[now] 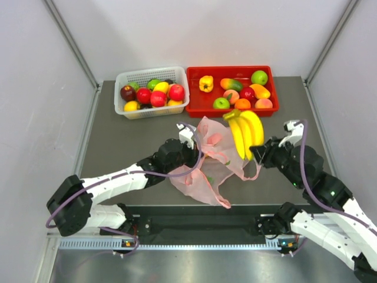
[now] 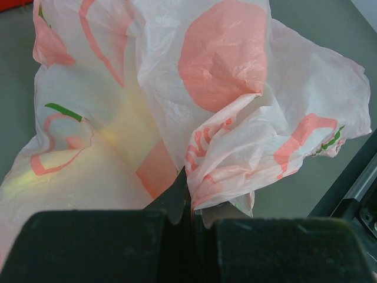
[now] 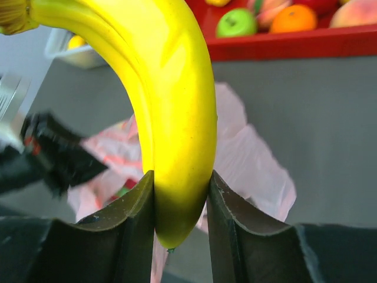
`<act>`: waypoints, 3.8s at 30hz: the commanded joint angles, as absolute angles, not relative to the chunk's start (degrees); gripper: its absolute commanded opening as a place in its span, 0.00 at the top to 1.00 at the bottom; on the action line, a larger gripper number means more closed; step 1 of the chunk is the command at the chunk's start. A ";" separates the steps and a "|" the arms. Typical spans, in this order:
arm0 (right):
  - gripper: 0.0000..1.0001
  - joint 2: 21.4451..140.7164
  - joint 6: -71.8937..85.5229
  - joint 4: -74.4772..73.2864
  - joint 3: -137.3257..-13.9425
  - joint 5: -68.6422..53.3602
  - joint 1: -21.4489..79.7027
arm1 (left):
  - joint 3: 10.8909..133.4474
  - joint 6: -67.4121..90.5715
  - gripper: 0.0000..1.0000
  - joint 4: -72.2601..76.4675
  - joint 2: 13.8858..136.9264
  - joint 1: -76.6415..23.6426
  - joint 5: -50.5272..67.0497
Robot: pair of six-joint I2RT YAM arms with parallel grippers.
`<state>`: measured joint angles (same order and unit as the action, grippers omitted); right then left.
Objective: Untie the knot of the plastic bag and take out the fruit
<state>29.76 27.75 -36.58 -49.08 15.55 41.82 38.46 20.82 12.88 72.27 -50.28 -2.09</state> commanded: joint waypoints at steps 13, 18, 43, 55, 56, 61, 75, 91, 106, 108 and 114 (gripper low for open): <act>1.00 73.37 21.28 -5.30 -64.50 25.57 17.32 | 37.62 23.12 1.00 15.74 71.81 -50.18 1.67; 1.00 89.01 13.91 -2.99 -76.45 26.54 13.54 | 38.32 23.20 1.00 15.73 72.07 -50.10 2.37; 0.00 110.84 7.03 -16.34 -104.86 26.29 9.32 | 39.99 22.41 1.00 13.01 70.75 -50.10 2.37; 0.00 64.89 15.63 -23.64 -68.40 11.35 20.55 | 42.01 20.92 1.00 6.69 68.29 -50.18 1.06; 0.00 61.91 16.08 -24.08 -66.12 10.12 22.31 | 42.01 20.74 1.00 6.24 67.94 -50.19 0.88; 0.00 43.82 23.00 -25.93 -53.54 1.16 33.47 | 42.80 20.74 1.00 3.09 67.06 -50.19 0.53; 0.43 37.59 38.92 -12.32 -32.97 -3.61 60.02 | 46.67 22.85 1.00 2.99 70.40 -50.19 1.58; 0.33 69.77 49.92 -5.28 -40.95 30.47 60.29 | 46.58 22.94 1.00 3.60 71.28 -50.19 1.32; 0.14 83.14 53.09 12.37 -42.80 36.48 52.30 | 42.98 22.33 1.00 5.27 71.28 -50.27 0.79; 0.14 84.90 52.39 17.20 -42.28 34.47 50.81 | 42.63 22.24 1.00 5.10 70.84 -50.27 0.70; 0.09 90.26 52.38 23.11 -44.29 30.59 47.99 | 40.87 22.76 1.00 5.18 69.79 -50.19 1.05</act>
<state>88.40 51.64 13.39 -41.41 32.62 49.15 42.22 22.35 4.12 71.70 -49.65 -1.67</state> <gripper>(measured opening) 0.895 0.013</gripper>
